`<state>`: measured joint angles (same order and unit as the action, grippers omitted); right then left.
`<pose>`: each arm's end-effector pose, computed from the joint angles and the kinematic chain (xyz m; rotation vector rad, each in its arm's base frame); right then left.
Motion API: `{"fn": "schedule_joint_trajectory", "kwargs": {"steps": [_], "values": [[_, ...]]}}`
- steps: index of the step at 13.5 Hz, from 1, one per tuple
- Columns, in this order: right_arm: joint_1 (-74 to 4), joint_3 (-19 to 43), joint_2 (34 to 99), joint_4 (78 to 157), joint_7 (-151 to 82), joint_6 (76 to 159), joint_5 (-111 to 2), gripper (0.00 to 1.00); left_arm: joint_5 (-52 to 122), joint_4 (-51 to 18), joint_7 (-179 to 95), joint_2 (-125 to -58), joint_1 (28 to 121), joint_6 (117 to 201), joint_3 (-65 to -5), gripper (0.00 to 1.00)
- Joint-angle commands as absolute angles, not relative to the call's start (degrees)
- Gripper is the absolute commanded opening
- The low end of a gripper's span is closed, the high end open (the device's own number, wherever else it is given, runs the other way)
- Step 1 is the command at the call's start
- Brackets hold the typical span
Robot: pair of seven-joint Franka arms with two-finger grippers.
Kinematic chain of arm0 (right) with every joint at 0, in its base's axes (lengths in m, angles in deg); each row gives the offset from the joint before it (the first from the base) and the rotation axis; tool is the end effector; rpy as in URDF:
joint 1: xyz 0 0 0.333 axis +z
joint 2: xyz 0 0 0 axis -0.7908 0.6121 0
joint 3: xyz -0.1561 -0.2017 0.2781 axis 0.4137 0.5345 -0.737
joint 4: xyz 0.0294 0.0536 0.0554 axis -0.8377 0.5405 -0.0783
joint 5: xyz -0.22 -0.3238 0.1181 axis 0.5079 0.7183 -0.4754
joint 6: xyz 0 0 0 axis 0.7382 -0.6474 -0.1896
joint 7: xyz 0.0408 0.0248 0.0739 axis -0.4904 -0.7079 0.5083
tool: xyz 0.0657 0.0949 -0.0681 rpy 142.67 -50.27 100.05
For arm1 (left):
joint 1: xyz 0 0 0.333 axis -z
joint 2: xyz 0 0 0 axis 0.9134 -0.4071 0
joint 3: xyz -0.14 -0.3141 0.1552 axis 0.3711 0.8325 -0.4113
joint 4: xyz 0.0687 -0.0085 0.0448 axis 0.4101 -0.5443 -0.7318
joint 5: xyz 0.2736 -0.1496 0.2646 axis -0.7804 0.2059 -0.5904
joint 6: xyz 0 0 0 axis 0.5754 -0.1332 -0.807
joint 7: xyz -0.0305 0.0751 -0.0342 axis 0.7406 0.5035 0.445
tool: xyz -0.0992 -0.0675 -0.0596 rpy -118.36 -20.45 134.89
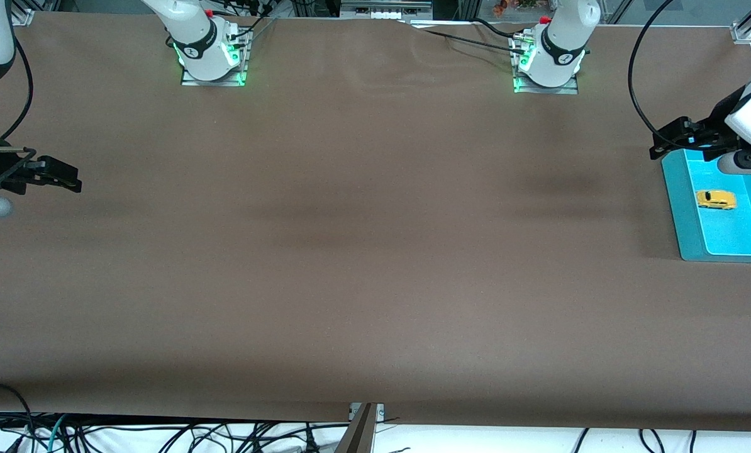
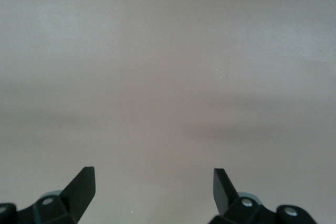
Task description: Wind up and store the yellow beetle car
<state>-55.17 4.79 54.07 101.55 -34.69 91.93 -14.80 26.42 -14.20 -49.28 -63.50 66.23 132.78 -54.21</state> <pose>0.6392 -0.0204 0.6013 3.0999 0.1024 -0.1165 0.5509 0.0044 0.6212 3.1298 -0.0013 -0.1248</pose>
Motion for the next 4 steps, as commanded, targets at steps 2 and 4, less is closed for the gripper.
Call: {"fn": "schedule_joint_trajectory", "kwargs": {"steps": [2,4], "values": [[-55.2,4.9,53.5,102.0,-34.2,92.2,-15.3,0.99,25.4,-16.0,-48.5,-61.8,67.5,133.0,-55.0,1.0],[-55.2,4.9,53.5,102.0,-34.2,92.2,-15.3,0.99,25.8,-15.8,-48.6,-61.7,67.6,133.0,-56.0,1.0]]}}
